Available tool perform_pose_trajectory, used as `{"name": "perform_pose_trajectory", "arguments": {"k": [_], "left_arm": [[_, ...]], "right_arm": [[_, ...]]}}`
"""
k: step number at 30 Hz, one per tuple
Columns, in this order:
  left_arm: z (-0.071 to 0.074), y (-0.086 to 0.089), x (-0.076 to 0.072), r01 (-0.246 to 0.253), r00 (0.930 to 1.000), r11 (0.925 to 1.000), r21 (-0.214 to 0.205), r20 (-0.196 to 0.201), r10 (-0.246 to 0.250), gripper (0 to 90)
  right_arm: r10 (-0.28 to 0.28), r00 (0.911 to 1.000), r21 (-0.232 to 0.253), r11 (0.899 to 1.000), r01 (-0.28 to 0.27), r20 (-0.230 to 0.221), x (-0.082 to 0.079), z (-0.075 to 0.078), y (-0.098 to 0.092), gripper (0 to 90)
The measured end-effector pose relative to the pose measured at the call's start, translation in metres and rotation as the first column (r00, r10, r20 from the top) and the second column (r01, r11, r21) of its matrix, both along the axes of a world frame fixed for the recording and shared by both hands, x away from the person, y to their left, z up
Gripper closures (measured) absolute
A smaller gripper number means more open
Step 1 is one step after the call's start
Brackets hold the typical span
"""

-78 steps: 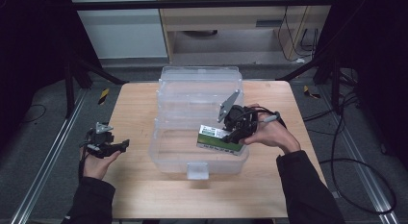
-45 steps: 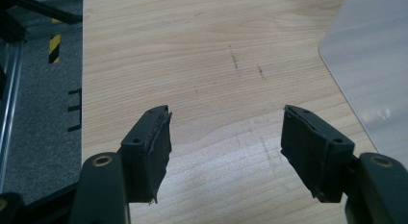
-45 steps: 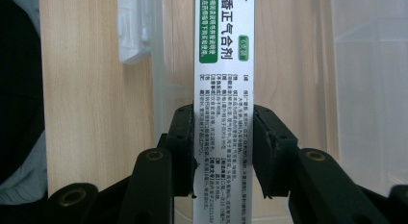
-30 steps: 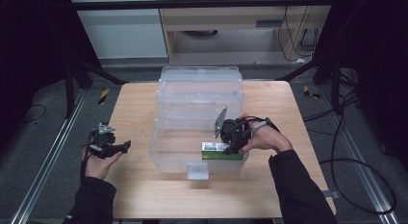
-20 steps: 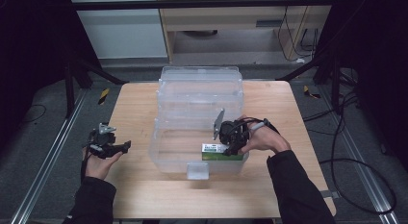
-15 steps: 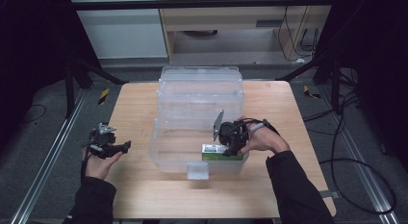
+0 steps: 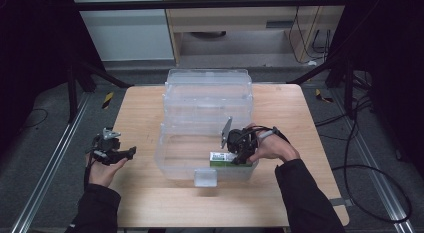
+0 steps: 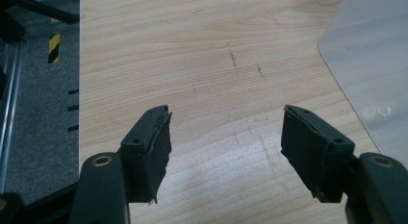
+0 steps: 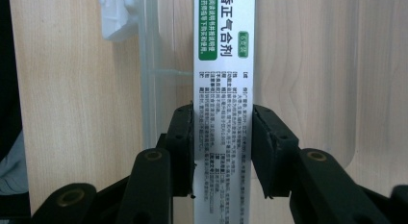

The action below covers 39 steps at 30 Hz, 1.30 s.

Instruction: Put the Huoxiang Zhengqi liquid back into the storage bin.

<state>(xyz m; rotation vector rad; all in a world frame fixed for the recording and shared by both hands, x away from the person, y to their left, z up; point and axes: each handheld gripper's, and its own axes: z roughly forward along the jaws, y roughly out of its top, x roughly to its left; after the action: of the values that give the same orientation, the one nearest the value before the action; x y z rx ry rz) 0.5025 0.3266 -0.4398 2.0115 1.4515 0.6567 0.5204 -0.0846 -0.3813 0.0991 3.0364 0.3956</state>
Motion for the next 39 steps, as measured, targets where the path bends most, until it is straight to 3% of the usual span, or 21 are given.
{"name": "perform_pose_trajectory", "arguments": {"k": [6, 13, 17, 26, 31, 35, 39], "left_arm": [[0.000, 0.000, 0.000, 0.001, 1.0000, 1.0000, 0.001, 0.000, -0.001, 33.8], [-0.001, -0.002, 0.000, 0.004, 1.0000, 1.0000, 0.003, -0.001, -0.004, 33.8], [-0.001, -0.002, 0.000, 0.004, 1.0000, 1.0000, 0.003, -0.001, -0.003, 33.7], [0.000, -0.003, 0.000, 0.005, 1.0000, 1.0000, 0.005, -0.001, -0.005, 33.6], [-0.001, -0.003, 0.000, 0.007, 1.0000, 1.0000, 0.001, -0.001, -0.007, 33.6], [-0.002, -0.005, 0.001, 0.016, 0.9999, 0.9999, 0.001, -0.006, -0.016, 33.6], [-0.002, -0.004, 0.000, 0.013, 0.9999, 0.9999, -0.004, -0.004, -0.013, 33.5]], "right_arm": [[-0.030, 0.9996, -0.005, 1.000, 0.030, -0.001, 0.000, 0.001, -0.001, 62.8], [-0.099, 0.9948, 0.076, 0.992, 0.097, 0.023, -0.002, 0.018, -0.012, 60.9], [-0.130, 0.9912, 0.099, 0.987, 0.127, 0.027, -0.007, 0.025, -0.017, 59.5], [-0.162, 0.9851, 0.159, 0.976, 0.151, 0.057, -0.015, 0.036, -0.026, 54.4], [-0.179, 0.9831, 0.207, 0.964, 0.168, 0.036, -0.021, 0.036, -0.028, 49.6], [-0.171, 0.9843, 0.202, 0.966, 0.159, 0.044, -0.027, 0.032, -0.027, 46.9], [-0.186, 0.9822, 0.224, 0.959, 0.175, 0.028, -0.029, 0.032, -0.024, 43.8]]}}
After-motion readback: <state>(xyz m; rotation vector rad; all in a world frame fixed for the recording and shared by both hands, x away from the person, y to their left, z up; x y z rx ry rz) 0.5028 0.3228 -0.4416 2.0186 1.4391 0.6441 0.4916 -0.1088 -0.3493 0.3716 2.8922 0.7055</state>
